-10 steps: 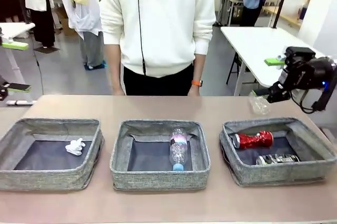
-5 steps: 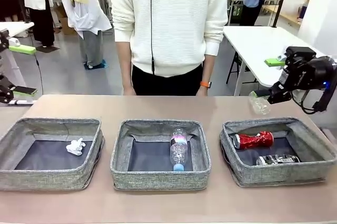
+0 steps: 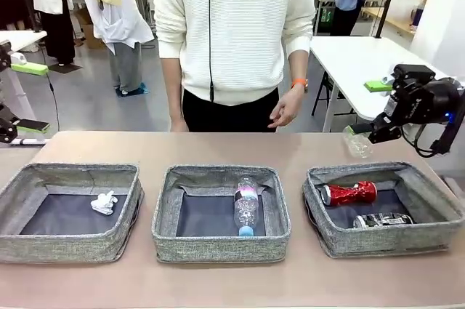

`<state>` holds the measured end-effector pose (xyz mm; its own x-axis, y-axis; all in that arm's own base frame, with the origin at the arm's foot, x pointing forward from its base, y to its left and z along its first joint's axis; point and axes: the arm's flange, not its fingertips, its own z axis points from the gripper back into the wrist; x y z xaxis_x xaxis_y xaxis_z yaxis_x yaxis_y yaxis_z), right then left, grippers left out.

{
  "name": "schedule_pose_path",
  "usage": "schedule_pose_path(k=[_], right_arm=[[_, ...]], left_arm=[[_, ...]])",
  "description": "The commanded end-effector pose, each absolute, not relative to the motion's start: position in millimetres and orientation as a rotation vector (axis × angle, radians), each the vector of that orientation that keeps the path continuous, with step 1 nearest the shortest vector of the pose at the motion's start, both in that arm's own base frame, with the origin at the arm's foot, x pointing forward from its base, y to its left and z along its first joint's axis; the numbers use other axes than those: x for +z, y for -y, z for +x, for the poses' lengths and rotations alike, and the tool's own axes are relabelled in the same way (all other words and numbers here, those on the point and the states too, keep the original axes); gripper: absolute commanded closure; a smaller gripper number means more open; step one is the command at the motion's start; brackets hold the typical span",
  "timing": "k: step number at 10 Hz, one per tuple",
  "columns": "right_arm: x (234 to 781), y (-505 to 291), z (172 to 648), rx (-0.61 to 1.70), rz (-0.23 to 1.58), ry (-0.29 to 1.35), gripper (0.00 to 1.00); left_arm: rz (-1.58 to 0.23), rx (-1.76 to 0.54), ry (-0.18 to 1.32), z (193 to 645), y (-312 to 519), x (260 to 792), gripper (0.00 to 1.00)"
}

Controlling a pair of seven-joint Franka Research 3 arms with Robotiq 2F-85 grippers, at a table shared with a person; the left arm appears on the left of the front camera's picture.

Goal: Sort the waste into the appropriate baskets.
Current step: Pick up the waste item pointed out by the person.

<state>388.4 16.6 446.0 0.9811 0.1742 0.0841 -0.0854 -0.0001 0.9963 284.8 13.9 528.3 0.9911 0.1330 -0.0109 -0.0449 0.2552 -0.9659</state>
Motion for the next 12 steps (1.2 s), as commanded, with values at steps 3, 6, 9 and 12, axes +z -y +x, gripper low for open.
schedule_pose_path(k=[3,6,9,12], right_arm=[[447.0,-17.7,384.3,0.219,1.548,-0.068,0.0],[447.0,-17.7,384.3,0.219,1.548,-0.068,0.0],[447.0,-17.7,384.3,0.219,1.548,-0.068,0.0],[446.0,-16.6,388.4,0.204,1.558,-0.07,0.0]], left_arm=[[-1.317,0.101,0.085,284.1,-15.8,527.5,0.0],[-1.317,0.101,0.085,284.1,-15.8,527.5,0.0],[-1.317,0.101,0.085,284.1,-15.8,527.5,0.0],[-1.317,0.101,0.085,284.1,-15.8,527.5,0.0]])
